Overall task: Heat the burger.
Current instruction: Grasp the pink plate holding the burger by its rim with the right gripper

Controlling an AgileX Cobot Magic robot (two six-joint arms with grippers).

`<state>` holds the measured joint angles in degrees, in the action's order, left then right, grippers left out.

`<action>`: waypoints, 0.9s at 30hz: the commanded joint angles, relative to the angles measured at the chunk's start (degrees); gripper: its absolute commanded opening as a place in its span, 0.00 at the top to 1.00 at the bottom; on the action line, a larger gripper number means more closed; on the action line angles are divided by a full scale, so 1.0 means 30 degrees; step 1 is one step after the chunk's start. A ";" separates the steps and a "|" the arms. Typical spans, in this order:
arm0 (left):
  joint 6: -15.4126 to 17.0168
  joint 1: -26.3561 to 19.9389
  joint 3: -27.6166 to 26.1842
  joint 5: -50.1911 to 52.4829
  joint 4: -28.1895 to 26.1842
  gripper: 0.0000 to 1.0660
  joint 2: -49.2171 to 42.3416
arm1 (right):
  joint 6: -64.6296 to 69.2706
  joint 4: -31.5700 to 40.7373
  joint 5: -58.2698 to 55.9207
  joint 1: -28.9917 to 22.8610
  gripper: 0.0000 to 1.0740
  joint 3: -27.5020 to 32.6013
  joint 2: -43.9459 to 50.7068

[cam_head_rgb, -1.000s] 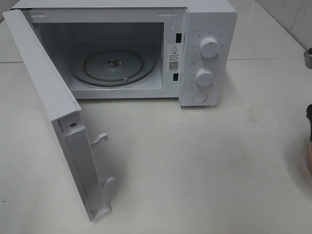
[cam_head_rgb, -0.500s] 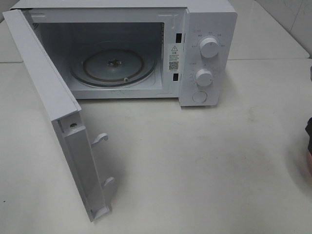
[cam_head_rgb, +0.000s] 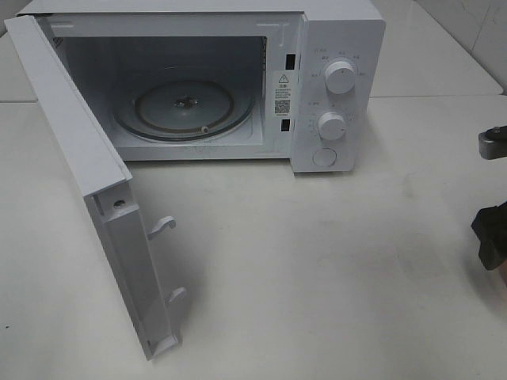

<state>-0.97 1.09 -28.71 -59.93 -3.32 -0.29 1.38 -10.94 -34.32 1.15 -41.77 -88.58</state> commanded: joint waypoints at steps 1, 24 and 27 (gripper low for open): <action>-0.0076 0.0038 0.0076 0.0172 -0.0038 0.08 -0.0458 | 0.0325 -0.0153 0.0688 0.0439 0.20 0.0191 -0.0726; -0.0076 0.0038 0.0076 0.0172 -0.0038 0.08 -0.0458 | 0.1776 -0.0477 0.2827 0.0936 0.27 0.0172 -0.4603; -0.0076 0.0038 0.0076 0.0172 -0.0038 0.08 -0.0458 | 0.2254 -0.0497 0.2693 0.0936 0.39 0.0172 -0.4603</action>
<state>-0.97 1.09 -28.71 -59.93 -3.32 -0.29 7.45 -11.40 -25.95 3.67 -41.71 -101.24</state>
